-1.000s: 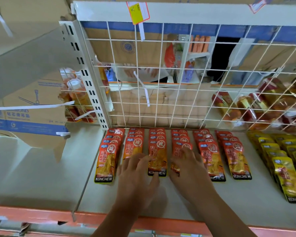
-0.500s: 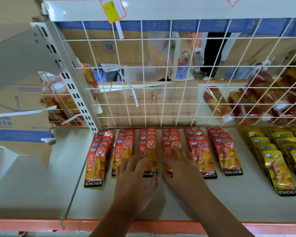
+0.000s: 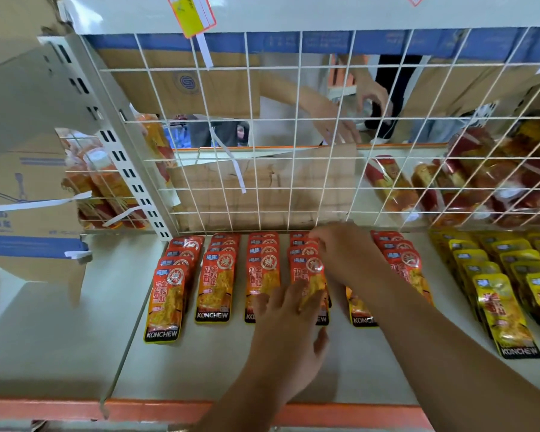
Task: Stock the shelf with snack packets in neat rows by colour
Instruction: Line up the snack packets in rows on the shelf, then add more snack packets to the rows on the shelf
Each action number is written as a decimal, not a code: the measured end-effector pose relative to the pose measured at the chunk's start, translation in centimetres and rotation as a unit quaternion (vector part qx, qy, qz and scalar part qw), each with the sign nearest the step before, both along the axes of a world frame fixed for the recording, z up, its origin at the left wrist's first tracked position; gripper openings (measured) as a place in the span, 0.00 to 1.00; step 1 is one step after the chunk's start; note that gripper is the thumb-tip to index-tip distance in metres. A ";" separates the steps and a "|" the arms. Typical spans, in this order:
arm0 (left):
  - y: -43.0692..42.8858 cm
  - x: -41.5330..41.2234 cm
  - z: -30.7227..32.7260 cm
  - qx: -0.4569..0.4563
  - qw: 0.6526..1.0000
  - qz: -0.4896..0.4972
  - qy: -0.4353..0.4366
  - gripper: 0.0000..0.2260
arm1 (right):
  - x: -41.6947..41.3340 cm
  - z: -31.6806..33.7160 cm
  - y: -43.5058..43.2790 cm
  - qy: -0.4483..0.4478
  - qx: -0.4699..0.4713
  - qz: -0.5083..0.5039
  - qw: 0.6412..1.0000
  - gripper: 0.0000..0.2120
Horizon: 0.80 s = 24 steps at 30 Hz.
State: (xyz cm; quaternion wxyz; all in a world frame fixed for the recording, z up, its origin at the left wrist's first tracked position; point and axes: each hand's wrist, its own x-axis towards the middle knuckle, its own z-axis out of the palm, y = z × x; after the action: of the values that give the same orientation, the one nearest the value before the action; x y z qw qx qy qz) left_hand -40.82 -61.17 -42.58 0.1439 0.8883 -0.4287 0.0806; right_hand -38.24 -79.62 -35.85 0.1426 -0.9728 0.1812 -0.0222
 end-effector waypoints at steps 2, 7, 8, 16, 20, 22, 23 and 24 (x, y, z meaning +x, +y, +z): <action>-0.7 -0.1 -0.1 0.023 1.000 0.021 0.002 0.25 | 1.5 -0.3 -0.9 0.010 0.003 0.011 1.000 0.14; -1.2 -0.7 -1.3 0.014 1.000 0.017 0.008 0.22 | 3.6 -0.9 -1.4 0.063 -0.004 0.074 0.995 0.18; -1.2 -0.7 -1.4 0.009 1.000 0.017 0.007 0.21 | 3.7 -0.9 -1.3 0.065 -0.008 0.085 0.994 0.18; -1.3 -0.4 -2.2 -0.005 1.000 0.004 -0.009 0.19 | 3.6 -1.3 -1.7 0.087 -0.031 0.072 0.993 0.09; -1.2 -0.4 -2.3 -0.014 1.000 0.001 -0.010 0.18 | 3.4 -0.9 -1.7 0.089 -0.037 0.069 0.993 0.07; -1.2 -0.4 -2.2 -0.018 1.000 0.000 -0.011 0.17 | 3.4 -0.9 -1.7 0.088 -0.036 0.067 0.993 0.07; -1.2 -0.4 -2.2 -0.019 1.000 -0.001 -0.010 0.17 | 3.4 -0.8 -1.7 0.089 -0.033 0.066 0.993 0.06; -1.2 -0.4 -2.2 -0.019 1.000 -0.002 -0.008 0.17 | 3.4 -0.7 -1.6 0.090 -0.030 0.066 0.993 0.06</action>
State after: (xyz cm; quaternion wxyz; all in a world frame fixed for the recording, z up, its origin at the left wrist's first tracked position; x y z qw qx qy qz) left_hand -41.20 -62.35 -44.74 0.1572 0.8838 -0.4302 0.0958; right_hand -34.82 -81.26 -36.58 0.0977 -0.9845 0.1282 0.0698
